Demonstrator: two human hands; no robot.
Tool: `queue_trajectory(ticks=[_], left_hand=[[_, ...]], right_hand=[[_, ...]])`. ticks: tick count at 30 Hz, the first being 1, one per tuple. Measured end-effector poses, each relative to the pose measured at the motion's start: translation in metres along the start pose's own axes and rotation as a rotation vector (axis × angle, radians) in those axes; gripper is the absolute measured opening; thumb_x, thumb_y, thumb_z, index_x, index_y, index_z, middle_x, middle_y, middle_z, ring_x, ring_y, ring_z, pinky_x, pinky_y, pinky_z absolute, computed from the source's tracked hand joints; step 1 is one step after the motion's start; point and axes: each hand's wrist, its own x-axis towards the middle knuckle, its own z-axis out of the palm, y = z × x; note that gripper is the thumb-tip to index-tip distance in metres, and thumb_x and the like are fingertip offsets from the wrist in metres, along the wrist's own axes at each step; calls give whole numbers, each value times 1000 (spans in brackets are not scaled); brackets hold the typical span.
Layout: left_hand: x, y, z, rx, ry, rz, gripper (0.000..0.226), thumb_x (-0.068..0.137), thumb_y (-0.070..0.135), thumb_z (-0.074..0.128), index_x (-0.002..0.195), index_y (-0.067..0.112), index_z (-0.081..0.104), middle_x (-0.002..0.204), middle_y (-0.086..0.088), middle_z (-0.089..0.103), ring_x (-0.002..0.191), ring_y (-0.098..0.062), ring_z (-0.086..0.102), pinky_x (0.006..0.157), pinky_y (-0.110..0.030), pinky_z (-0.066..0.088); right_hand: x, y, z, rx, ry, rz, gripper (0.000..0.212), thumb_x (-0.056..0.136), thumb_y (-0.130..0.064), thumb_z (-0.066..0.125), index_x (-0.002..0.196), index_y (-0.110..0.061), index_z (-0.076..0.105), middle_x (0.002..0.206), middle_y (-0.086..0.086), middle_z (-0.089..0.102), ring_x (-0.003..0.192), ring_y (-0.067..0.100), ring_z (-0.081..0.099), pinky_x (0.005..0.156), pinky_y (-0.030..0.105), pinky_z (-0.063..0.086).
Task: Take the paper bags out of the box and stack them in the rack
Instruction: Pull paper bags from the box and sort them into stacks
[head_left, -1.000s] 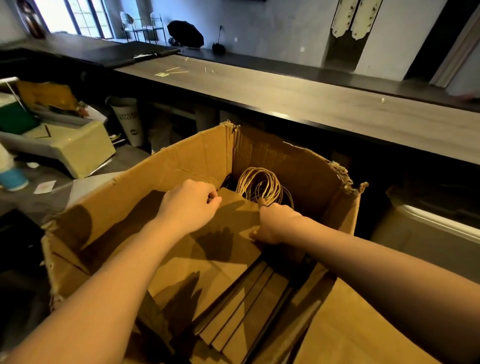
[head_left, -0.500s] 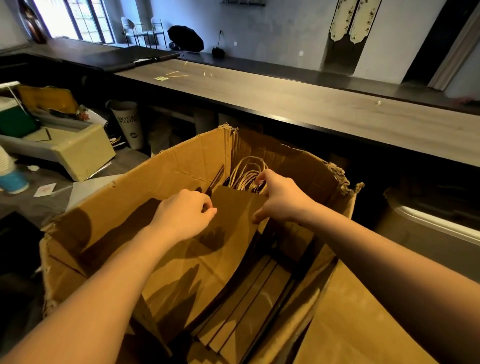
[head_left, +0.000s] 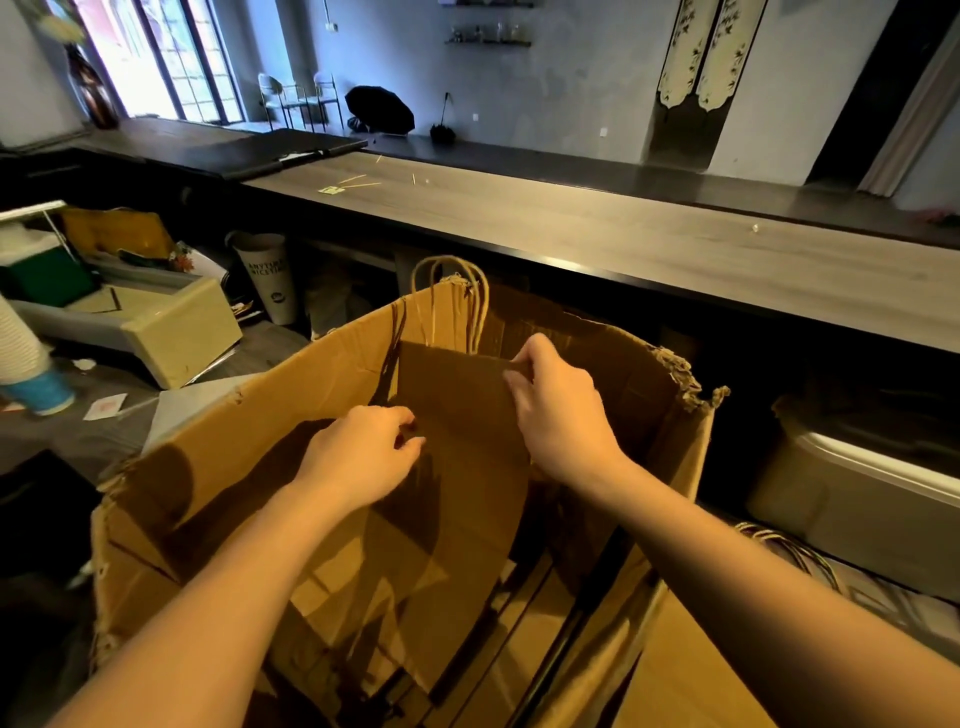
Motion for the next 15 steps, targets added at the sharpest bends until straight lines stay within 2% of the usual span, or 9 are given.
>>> queue_trajectory(ticks=[2, 5, 7, 9, 12, 15], left_hand=[[1, -2, 1, -12, 6, -4, 50, 94, 44, 47, 141, 27, 37, 132, 3, 52, 109, -16, 56, 82, -36, 54], [3, -4, 2, -89, -4, -51, 64, 94, 51, 41, 148, 29, 16, 148, 0, 34, 126, -21, 44, 94, -40, 48], [5, -5, 1, -178, -3, -100, 70, 92, 58, 36, 149, 33, 4, 154, -1, 21, 136, -25, 33, 105, -47, 39], [7, -5, 0, -290, 10, -159, 74, 90, 63, 33, 149, 35, -2, 157, 1, 15, 140, -26, 24, 111, -51, 28], [10, 0, -5, -450, 65, -226, 75, 88, 67, 31, 149, 35, 3, 156, 0, 19, 139, -28, 26, 112, -52, 25], [10, 14, -14, -499, 144, -194, 67, 89, 64, 35, 145, 28, 29, 146, -4, 37, 131, -26, 38, 109, -47, 31]], right_hand=[[3, -4, -8, 166, 33, 77, 9, 101, -21, 41, 105, -14, 45, 88, 6, 61, 72, 22, 61, 65, 45, 56], [7, -9, -21, 392, 81, 199, 10, 101, -24, 39, 105, -17, 45, 89, 0, 57, 80, 16, 61, 68, 36, 57], [6, -7, -29, 549, 118, 268, 10, 101, -27, 40, 99, -19, 46, 91, -1, 56, 86, 15, 59, 73, 34, 56], [5, -2, -35, 689, 131, 338, 11, 101, -28, 41, 95, -21, 47, 93, 1, 56, 89, 19, 59, 77, 37, 55], [3, 6, -46, 917, 147, 434, 14, 101, -24, 41, 101, -15, 51, 93, 6, 54, 84, 19, 56, 67, 31, 52], [-1, 16, -61, 1147, 175, 508, 23, 101, -20, 41, 113, -5, 54, 85, 6, 57, 72, 13, 56, 61, 26, 50]])
